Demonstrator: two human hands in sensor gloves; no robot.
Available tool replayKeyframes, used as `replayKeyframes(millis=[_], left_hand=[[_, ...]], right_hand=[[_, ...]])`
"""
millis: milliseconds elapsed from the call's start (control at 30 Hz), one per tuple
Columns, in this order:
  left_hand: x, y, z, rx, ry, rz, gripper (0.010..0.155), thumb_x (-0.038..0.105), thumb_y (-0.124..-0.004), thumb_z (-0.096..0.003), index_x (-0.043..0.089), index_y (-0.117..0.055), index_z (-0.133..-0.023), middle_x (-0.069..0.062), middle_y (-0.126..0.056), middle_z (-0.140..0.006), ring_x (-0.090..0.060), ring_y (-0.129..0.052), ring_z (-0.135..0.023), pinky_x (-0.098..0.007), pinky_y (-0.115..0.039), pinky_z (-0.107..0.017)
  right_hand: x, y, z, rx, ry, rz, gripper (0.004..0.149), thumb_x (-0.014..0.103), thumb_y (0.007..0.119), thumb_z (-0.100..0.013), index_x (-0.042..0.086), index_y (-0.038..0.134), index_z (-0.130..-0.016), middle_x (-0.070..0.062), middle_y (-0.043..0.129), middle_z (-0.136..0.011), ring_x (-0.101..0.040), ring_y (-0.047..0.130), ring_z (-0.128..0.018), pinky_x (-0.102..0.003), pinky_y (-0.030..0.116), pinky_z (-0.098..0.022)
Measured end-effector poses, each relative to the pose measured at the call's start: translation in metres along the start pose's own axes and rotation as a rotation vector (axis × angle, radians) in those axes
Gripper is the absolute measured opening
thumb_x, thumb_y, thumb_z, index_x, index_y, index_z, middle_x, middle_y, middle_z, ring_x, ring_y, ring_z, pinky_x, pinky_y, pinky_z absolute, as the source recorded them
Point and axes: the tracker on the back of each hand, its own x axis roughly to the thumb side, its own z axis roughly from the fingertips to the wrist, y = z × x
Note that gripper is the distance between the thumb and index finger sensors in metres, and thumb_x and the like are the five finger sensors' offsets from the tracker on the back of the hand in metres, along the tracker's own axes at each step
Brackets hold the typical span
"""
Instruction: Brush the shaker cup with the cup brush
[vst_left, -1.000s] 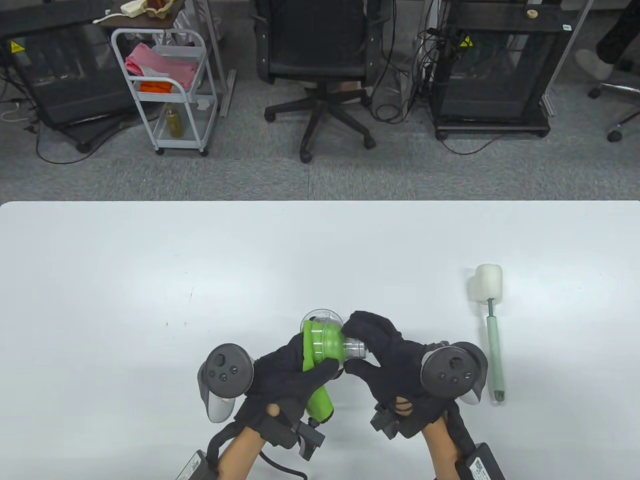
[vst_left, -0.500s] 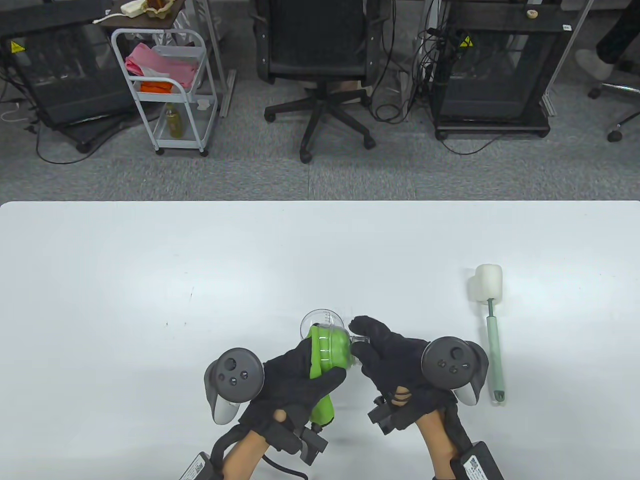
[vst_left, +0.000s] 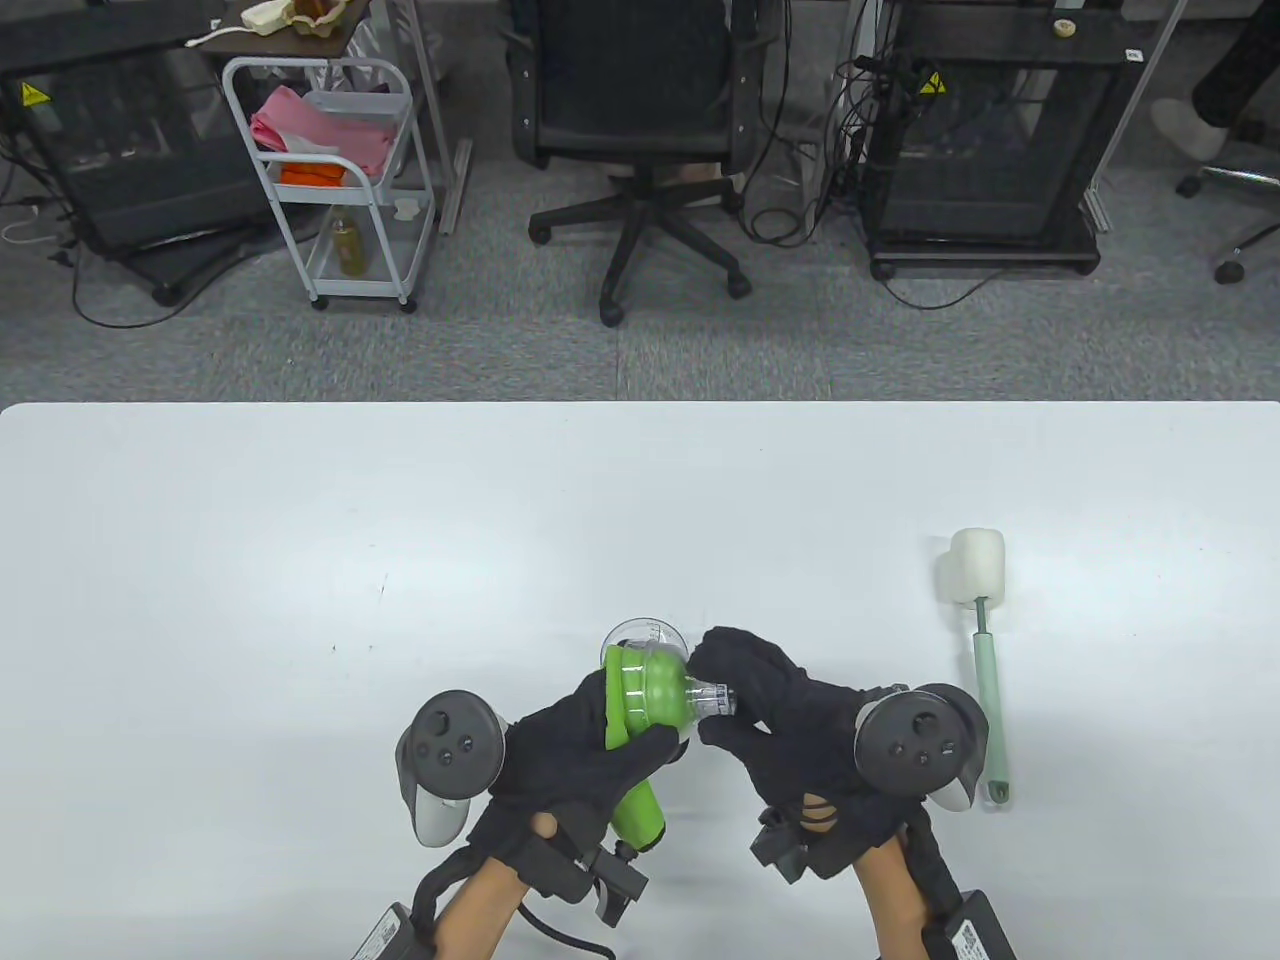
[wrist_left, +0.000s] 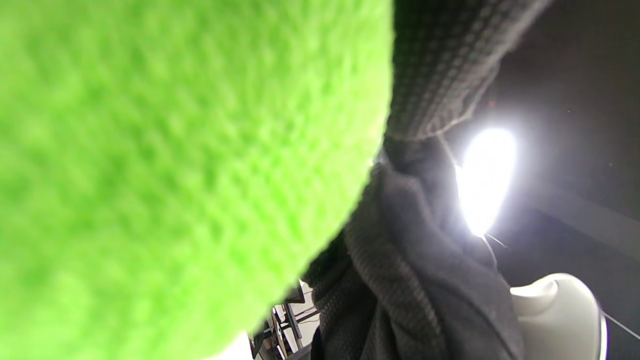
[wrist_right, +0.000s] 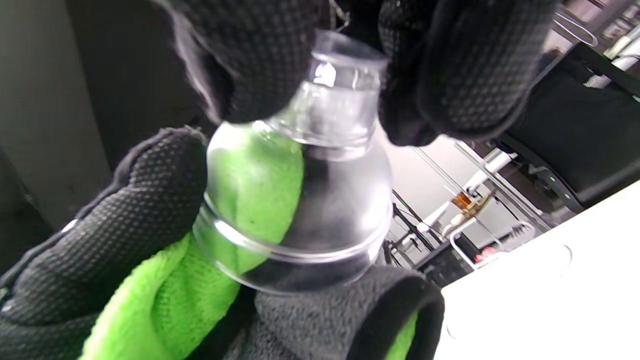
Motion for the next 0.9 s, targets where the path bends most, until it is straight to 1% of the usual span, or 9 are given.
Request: replayKeyframes(millis=[100, 200, 300, 400, 500, 600, 767, 800, 900], left_hand=[[0.003, -0.001, -0.001, -0.009, -0.021, -0.073, 0.061, 0.037, -0.094, -0.0406, 0.008, -0.075, -0.091, 0.005, -0.097, -0.080, -0.019, -0.108, -0.074, -0.051, -0.081, -0.058], [0.003, 0.000, -0.001, -0.006, -0.019, -0.064, 0.060, 0.038, -0.092, -0.0415, 0.008, -0.076, -0.091, 0.006, -0.098, -0.079, -0.018, -0.109, -0.073, -0.050, -0.082, -0.057], [-0.001, 0.001, -0.001, 0.001, -0.010, 0.058, 0.060, 0.037, -0.090, -0.0426, 0.008, -0.075, -0.092, 0.006, -0.097, -0.080, -0.018, -0.108, -0.075, -0.049, -0.082, -0.058], [-0.005, 0.000, -0.002, -0.024, 0.000, 0.247, 0.060, 0.037, -0.086, -0.0435, 0.008, -0.073, -0.094, 0.006, -0.096, -0.082, -0.017, -0.108, -0.076, -0.048, -0.083, -0.057], [-0.007, -0.006, -0.004, -0.095, -0.004, 0.390, 0.060, 0.037, -0.080, -0.0457, 0.006, -0.070, -0.096, 0.003, -0.094, -0.086, -0.021, -0.106, -0.081, -0.049, -0.081, -0.059], [-0.004, -0.002, -0.004, -0.091, -0.004, 0.292, 0.059, 0.037, -0.075, -0.0473, 0.007, -0.070, -0.098, 0.000, -0.094, -0.089, -0.024, -0.104, -0.083, -0.051, -0.081, -0.059], [0.003, 0.015, 0.004, 0.146, 0.048, -0.082, 0.054, 0.036, -0.071, -0.0493, 0.010, -0.075, -0.096, 0.001, -0.098, -0.085, -0.026, -0.108, -0.078, -0.050, -0.083, -0.057], [0.005, 0.019, 0.005, 0.182, 0.042, -0.112, 0.054, 0.037, -0.070, -0.0493, 0.011, -0.074, -0.096, 0.000, -0.098, -0.086, -0.027, -0.107, -0.079, -0.051, -0.082, -0.057], [0.009, 0.019, 0.006, 0.195, 0.009, -0.112, 0.056, 0.039, -0.070, -0.0495, 0.016, -0.070, -0.100, -0.002, -0.093, -0.094, -0.031, -0.102, -0.085, -0.052, -0.080, -0.058]], right_hand=[[-0.008, 0.001, 0.000, -0.026, 0.066, 0.012, 0.063, 0.041, 0.076, -0.039, 0.011, 0.067, -0.094, -0.032, 0.089, -0.075, -0.027, 0.106, -0.038, -0.032, 0.096, -0.023], [-0.017, 0.002, 0.002, -0.061, 0.117, -0.033, 0.069, 0.052, 0.070, -0.039, 0.009, 0.067, -0.093, -0.027, 0.096, -0.064, -0.026, 0.107, -0.031, -0.033, 0.095, -0.018], [-0.023, 0.002, 0.003, -0.075, 0.116, -0.177, 0.078, 0.060, 0.071, -0.038, 0.011, 0.060, -0.097, -0.020, 0.090, -0.079, -0.033, 0.104, -0.055, -0.041, 0.094, -0.037], [-0.028, 0.008, 0.001, 0.061, 0.069, -0.351, 0.087, 0.056, 0.083, -0.036, 0.013, 0.049, -0.103, -0.028, 0.057, -0.104, -0.047, 0.081, -0.085, -0.056, 0.080, -0.055], [-0.029, 0.014, 0.000, 0.037, 0.035, -0.407, 0.078, 0.051, 0.085, -0.037, 0.023, 0.053, -0.103, -0.024, 0.051, -0.108, -0.050, 0.074, -0.089, -0.059, 0.076, -0.058], [-0.030, 0.015, 0.001, -0.007, 0.023, -0.501, 0.074, 0.048, 0.086, -0.039, 0.026, 0.054, -0.103, -0.020, 0.053, -0.110, -0.050, 0.073, -0.091, -0.062, 0.074, -0.058], [-0.019, -0.005, 0.005, -0.124, 0.002, -0.346, 0.074, 0.048, 0.083, -0.043, 0.024, 0.049, -0.105, -0.020, 0.053, -0.109, -0.050, 0.067, -0.093, -0.064, 0.070, -0.059], [-0.014, -0.010, 0.007, -0.132, -0.004, -0.278, 0.074, 0.049, 0.082, -0.043, 0.023, 0.050, -0.104, -0.020, 0.052, -0.108, -0.050, 0.059, -0.096, -0.067, 0.065, -0.061], [0.007, -0.015, 0.008, -0.063, -0.036, 0.023, 0.075, 0.053, 0.079, -0.044, 0.023, 0.048, -0.106, -0.023, 0.054, -0.105, -0.048, 0.064, -0.094, -0.066, 0.068, -0.060]])
